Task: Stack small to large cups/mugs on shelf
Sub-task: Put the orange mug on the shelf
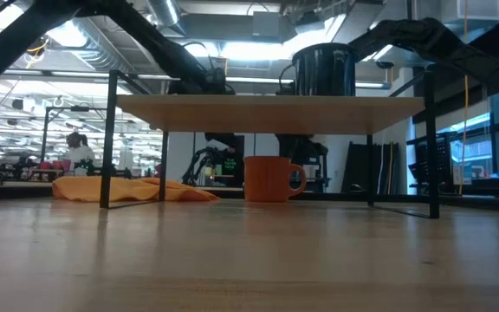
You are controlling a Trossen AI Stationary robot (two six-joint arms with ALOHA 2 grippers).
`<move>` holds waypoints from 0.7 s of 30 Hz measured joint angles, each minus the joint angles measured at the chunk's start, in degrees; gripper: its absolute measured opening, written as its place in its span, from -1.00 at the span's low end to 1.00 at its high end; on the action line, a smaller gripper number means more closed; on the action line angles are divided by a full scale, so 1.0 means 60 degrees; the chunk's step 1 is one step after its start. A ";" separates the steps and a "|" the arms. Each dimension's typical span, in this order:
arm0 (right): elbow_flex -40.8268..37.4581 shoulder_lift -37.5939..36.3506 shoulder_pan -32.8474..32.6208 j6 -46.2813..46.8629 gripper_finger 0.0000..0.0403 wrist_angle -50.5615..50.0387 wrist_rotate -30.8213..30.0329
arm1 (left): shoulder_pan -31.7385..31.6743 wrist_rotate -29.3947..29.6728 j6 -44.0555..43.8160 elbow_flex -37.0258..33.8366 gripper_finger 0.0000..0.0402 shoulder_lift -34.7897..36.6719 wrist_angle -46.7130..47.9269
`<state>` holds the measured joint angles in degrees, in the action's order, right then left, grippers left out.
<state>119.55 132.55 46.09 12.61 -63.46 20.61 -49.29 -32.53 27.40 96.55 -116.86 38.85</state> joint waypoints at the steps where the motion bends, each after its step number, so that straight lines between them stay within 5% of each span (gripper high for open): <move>1: 0.0000 0.0045 0.0000 -0.0084 -0.21 -0.0030 0.0022 | -0.0001 0.0003 0.0000 0.0000 -0.79 0.0000 -0.0004; 10: 0.0000 0.0094 0.0000 -0.0187 -0.23 -0.0033 -0.0005 | 0.0010 -0.0045 -0.0268 0.0000 -0.79 -0.0434 0.0000; 21: 0.0000 0.0094 0.0011 -0.0161 -0.55 -0.0059 0.0086 | 0.0038 -0.0256 -0.0522 -0.0011 -0.79 -0.0787 -0.0164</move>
<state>119.55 133.12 46.15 11.65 -63.81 21.12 -49.06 -34.06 24.27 96.49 -121.58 37.87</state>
